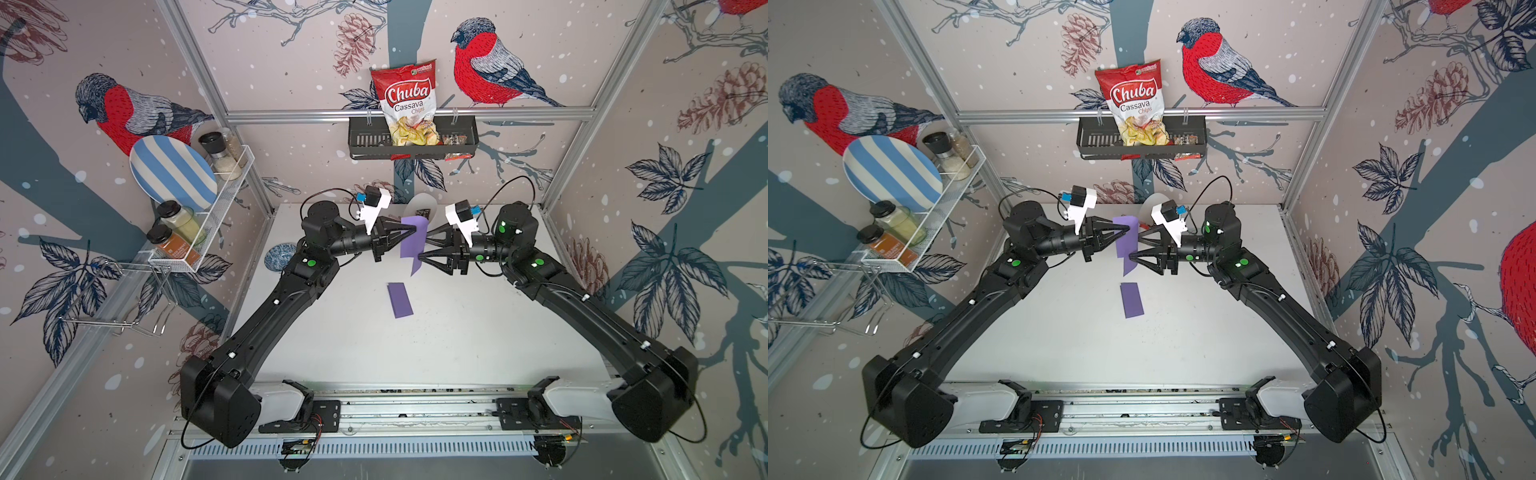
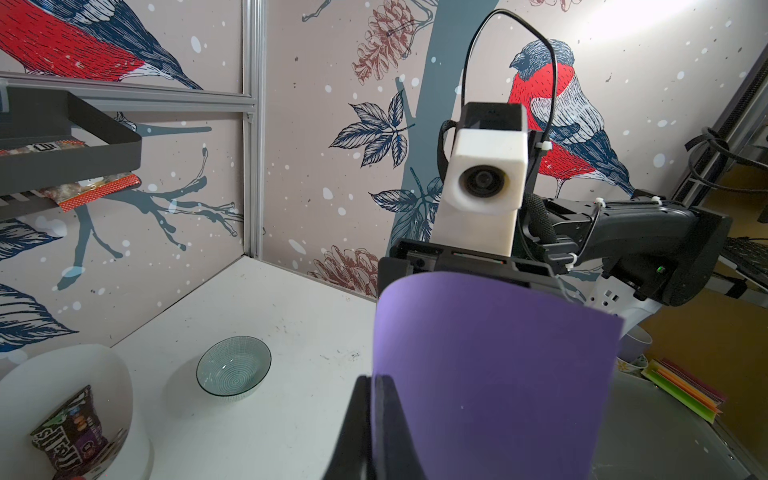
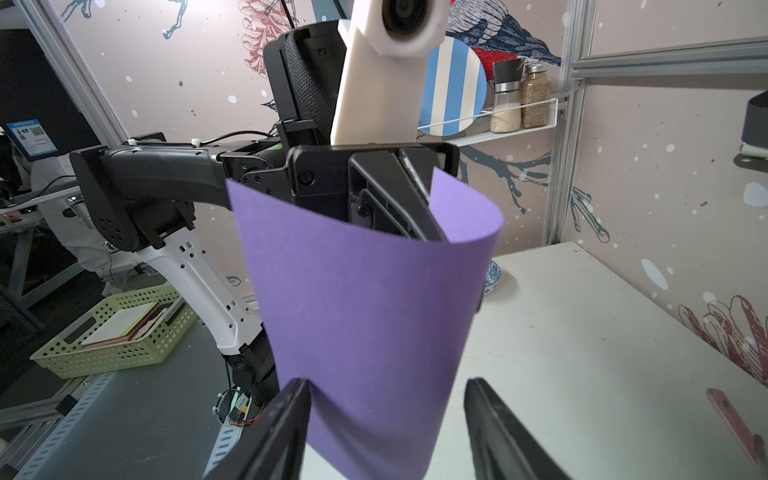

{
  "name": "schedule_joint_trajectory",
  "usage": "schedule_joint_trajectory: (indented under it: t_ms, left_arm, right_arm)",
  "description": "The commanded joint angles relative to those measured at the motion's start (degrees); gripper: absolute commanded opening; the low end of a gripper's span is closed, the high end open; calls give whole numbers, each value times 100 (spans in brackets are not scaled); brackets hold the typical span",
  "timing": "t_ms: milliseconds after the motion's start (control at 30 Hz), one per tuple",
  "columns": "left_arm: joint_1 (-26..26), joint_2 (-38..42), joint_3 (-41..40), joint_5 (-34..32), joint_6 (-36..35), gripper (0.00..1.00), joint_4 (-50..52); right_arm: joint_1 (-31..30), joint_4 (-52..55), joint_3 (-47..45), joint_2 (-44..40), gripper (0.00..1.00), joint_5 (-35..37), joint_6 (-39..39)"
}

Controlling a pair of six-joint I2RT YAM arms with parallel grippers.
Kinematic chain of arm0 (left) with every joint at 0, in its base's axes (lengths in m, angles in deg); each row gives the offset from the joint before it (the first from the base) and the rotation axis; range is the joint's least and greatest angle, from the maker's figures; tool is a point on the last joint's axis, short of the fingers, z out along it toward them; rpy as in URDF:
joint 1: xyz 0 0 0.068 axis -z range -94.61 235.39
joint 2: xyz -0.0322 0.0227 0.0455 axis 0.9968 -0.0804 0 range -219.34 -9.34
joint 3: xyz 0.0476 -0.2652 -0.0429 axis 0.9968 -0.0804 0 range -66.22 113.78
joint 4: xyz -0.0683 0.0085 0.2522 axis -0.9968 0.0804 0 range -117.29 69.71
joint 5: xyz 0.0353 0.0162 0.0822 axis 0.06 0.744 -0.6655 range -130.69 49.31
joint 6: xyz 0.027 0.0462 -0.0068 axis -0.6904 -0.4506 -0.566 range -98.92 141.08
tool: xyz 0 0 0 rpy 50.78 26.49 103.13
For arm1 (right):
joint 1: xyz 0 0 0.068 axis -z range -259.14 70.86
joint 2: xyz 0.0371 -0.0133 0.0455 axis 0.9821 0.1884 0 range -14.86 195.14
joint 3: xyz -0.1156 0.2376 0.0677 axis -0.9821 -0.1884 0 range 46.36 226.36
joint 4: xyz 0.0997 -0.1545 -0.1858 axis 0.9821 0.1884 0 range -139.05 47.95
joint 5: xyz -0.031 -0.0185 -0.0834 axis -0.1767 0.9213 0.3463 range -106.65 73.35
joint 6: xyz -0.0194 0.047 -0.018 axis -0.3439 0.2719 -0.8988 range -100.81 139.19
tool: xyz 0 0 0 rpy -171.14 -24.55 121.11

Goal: Fold the square paper along the opposite sides
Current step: Fold the paper.

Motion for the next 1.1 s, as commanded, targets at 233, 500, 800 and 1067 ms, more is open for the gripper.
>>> schedule_joint_trajectory:
  t_ms: [233,500,800,1067]
  left_arm:
    - [-12,135,-51,385,185,0,-393]
    - [-16,98,-91,614,346,0,-562]
    - [-16,50,-130,687,405,0,-599]
    - [-16,40,-126,719,407,0,-613]
  right_arm:
    - [-61,-69,127,200,64,84,-99]
    - [-65,-137,162,263,61,97,-101]
    - [-78,-245,157,271,54,65,-90]
    - [-91,-264,130,280,50,-76,-123]
